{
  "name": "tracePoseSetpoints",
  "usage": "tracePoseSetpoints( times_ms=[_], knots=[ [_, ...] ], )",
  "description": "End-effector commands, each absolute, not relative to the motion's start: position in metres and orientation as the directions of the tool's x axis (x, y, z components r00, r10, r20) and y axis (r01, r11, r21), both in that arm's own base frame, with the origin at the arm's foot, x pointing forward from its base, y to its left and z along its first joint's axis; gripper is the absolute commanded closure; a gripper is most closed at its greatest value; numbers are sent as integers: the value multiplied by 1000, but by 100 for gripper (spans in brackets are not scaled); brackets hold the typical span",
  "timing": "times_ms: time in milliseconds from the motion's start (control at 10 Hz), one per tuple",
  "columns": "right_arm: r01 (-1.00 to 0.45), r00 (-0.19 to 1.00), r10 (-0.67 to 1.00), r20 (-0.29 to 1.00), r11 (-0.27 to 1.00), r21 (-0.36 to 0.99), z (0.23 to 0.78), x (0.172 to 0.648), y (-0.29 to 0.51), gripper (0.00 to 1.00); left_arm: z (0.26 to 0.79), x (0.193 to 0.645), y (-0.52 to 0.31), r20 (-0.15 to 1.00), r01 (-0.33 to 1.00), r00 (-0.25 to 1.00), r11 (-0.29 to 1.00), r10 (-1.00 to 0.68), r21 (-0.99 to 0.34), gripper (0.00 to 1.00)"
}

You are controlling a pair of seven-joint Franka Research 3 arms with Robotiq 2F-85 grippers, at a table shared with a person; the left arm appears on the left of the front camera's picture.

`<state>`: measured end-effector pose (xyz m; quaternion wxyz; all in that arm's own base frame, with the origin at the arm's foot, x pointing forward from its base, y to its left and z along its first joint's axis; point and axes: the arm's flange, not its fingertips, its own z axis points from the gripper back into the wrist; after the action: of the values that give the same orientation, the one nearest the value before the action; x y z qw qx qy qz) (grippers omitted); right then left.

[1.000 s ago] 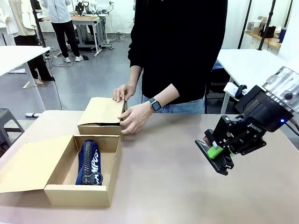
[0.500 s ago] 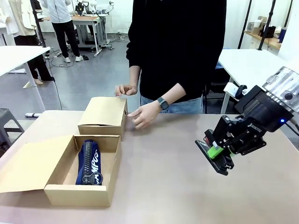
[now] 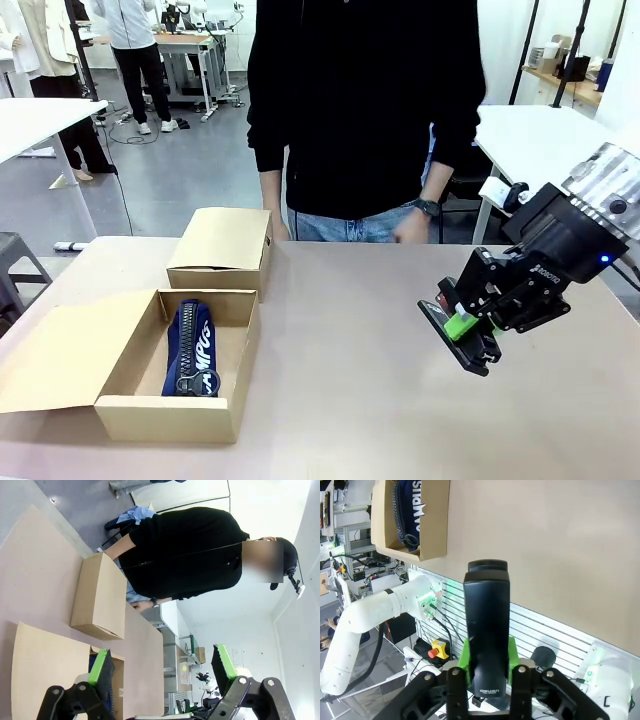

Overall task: Place items inside the box.
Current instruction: Pick up a Pencil pouch or Stapler and place it inside the Mailer Box closest to the robot.

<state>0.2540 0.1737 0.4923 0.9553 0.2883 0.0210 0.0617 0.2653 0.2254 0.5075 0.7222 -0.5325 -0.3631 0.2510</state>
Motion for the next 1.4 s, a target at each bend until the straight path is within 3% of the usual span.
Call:
tracePoseSetpoints(
  times_ms=[0,500,800,900,1000,1300],
  knots=[
    [-106,991,130,-4,826,553,492,254,174,68,504,265,223,276,59,601,302,750,-951,0],
    [-345,938,313,147,815,466,490,330,381,68,504,265,223,276,59,601,302,750,-951,0],
    [-297,953,249,172,876,381,455,339,504,68,504,265,223,276,59,601,302,750,-951,0],
    [-298,953,258,158,885,356,446,340,517,68,504,265,223,276,59,601,302,750,-951,0],
    [-366,930,333,154,806,465,457,323,468,68,504,265,223,276,59,601,302,750,-951,0],
    [-366,930,333,154,806,465,457,323,468,68,504,265,223,276,59,601,302,750,-951,0]
  ],
)
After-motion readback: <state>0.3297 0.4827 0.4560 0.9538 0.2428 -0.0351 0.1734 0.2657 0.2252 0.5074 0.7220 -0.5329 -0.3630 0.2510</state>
